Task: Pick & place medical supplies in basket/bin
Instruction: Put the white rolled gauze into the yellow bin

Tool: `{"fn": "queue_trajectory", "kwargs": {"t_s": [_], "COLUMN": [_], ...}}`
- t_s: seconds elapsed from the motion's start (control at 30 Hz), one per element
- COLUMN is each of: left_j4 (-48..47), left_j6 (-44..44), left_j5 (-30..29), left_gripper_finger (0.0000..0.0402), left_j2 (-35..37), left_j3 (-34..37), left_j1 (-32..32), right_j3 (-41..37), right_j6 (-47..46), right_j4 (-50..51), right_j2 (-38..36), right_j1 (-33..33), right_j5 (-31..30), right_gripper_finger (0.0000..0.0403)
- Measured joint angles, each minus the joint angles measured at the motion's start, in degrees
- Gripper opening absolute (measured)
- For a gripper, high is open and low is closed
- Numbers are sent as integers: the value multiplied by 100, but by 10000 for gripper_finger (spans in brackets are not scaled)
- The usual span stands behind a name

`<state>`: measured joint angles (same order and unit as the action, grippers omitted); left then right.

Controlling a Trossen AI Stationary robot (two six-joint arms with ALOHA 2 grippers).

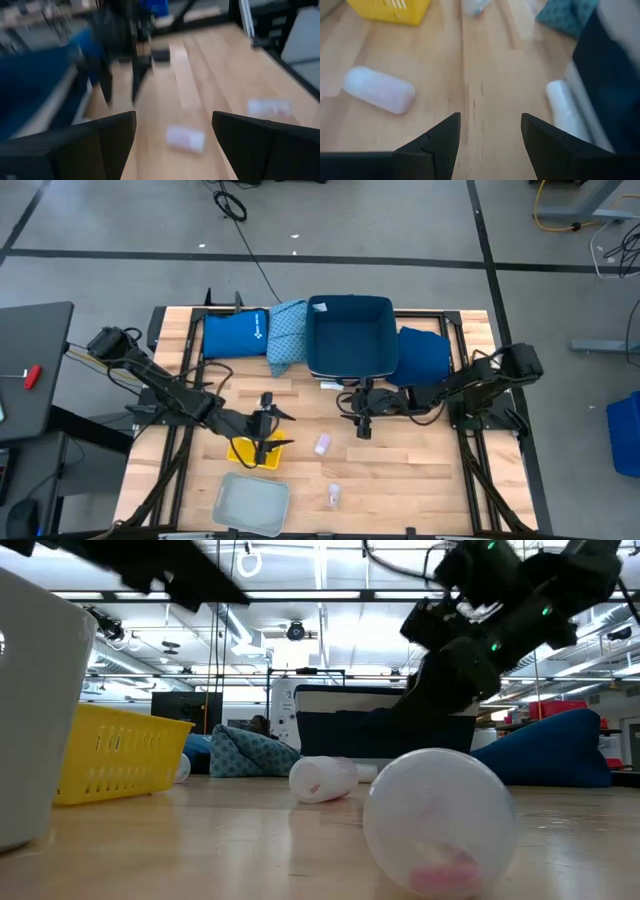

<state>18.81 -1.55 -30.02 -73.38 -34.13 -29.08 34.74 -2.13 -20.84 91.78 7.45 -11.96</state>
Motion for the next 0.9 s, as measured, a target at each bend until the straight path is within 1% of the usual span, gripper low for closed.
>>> {"fn": "queue_trajectory", "kwargs": {"t_s": [0.13,0.2,0.27,0.33,0.47,0.57,0.77,0.9], "left_j4": [780,1029,1140,1206,1407,1699,2437,2631], "left_j6": [-634,-830,-941,-977,-985,-982,-892,-851], "left_j5": [80,282,522,734,962,1004,1222,1218], "left_gripper_finger": [268,268,268,268,268,268,268,268], "left_j2": [-9,-30,-37,-37,-39,-39,-39,-39], "left_j3": [0,0,4,2,167,398,871,999], "left_j1": [185,317,451,584,790,902,1014,1012], "right_j3": [176,403,706,1037,1670,1920,2029,2031], "right_j6": [71,221,390,601,902,1098,1207,1207], "right_j4": [-128,-103,-29,318,1233,1789,2326,2512], "right_j2": [506,730,973,1143,1384,1444,1442,1439], "right_j1": [-194,-284,-364,-439,-542,-577,-723,-832], "right_j5": [6,-12,-174,-396,-682,-909,-854,-764], "right_gripper_finger": [215,215,215,215,215,215,215,215]}}
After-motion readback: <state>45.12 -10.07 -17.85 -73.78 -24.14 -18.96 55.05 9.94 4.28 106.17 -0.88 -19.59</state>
